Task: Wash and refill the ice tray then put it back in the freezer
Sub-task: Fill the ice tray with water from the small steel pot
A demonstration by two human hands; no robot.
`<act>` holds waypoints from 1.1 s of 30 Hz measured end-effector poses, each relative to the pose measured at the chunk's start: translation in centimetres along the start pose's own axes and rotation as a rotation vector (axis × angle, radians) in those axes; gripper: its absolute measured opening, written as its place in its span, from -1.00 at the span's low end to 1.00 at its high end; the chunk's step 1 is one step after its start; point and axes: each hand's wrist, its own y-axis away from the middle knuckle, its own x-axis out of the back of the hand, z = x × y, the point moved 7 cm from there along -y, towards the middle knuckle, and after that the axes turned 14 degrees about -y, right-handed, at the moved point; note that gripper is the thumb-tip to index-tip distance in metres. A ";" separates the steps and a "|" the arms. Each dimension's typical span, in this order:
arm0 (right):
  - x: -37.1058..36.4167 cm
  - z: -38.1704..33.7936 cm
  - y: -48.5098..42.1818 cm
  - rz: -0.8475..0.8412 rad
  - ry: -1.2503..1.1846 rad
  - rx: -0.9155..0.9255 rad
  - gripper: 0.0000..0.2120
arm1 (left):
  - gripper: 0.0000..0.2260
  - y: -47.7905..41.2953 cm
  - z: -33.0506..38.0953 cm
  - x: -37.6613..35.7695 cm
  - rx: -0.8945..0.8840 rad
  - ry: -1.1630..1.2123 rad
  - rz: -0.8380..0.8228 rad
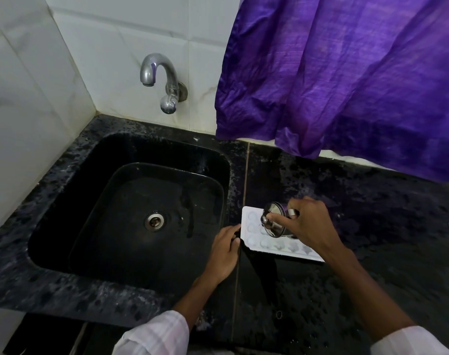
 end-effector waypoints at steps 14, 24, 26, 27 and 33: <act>0.0 -0.6 1.4 0.001 -0.024 0.021 -0.40 | -0.62 0.2 0.1 0.1 -0.001 0.012 -0.001; 0.0 -0.6 2.5 -0.004 -0.037 0.039 -0.40 | -0.59 0.3 0.3 0.1 0.006 0.012 -0.024; -0.1 -0.7 2.6 -0.002 -0.034 0.043 -0.38 | -0.60 0.3 0.3 0.2 0.008 0.006 -0.027; -0.1 -0.7 2.6 -0.002 -0.032 0.043 -0.38 | -0.61 0.3 0.3 0.2 0.011 0.003 -0.029; 0.0 -0.8 2.7 -0.002 -0.030 0.056 -0.40 | -0.55 0.4 0.5 0.3 0.027 0.009 -0.034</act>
